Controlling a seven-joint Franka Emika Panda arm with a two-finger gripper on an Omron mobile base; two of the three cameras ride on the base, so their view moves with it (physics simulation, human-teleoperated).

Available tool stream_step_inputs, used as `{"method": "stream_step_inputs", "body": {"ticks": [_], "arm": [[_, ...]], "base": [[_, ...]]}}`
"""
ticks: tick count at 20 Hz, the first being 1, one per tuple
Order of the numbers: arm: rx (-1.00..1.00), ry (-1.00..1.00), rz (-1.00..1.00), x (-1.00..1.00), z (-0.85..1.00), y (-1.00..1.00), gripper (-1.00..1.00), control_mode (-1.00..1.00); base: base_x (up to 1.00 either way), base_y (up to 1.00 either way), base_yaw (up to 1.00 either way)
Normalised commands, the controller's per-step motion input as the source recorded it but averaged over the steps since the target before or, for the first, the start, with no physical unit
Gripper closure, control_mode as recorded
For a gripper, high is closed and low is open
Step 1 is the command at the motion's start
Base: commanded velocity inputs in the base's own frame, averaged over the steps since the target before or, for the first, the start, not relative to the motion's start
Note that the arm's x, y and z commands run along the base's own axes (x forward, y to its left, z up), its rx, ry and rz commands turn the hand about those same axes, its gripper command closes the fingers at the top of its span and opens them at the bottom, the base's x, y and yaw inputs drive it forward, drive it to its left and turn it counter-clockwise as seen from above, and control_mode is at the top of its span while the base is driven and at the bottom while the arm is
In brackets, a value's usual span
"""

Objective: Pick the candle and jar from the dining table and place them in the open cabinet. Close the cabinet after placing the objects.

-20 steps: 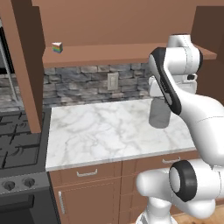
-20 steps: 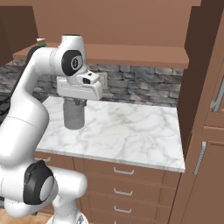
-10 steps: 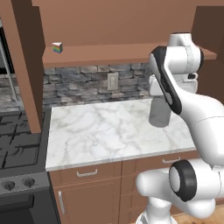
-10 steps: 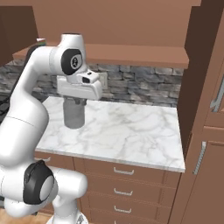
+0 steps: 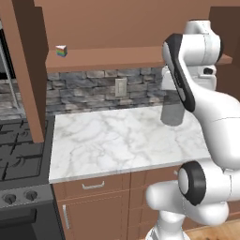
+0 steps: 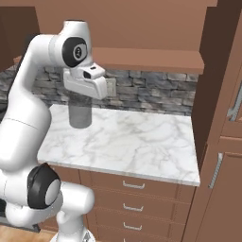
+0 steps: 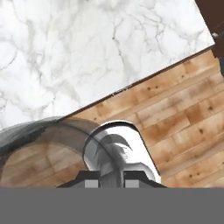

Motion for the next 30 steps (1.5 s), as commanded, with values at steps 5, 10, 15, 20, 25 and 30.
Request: {"method": "stream_step_inputs", "body": {"ticks": [5,10,15,20,25,30], "arm": [[0.00,0.00,-0.21,0.00,0.26,0.00,1.00,-1.00],[0.00,-0.03,-0.20,0.00,0.03,0.00,1.00,-1.00],[0.00,-0.10,-0.27,0.00,0.06,0.01,1.00,-1.00],[0.00,-0.13,-0.31,-0.02,0.28,0.01,1.00,-1.00],[0.00,-0.18,-0.24,-0.06,0.28,0.00,1.00,-1.00],[0.00,-0.16,-0.10,0.00,0.36,0.00,1.00,-1.00]], "base": [[0.00,0.00,0.00],[0.00,0.00,0.00],[0.00,0.00,0.00],[0.00,0.00,0.00],[0.00,0.00,0.00],[0.00,0.00,0.00]]}}
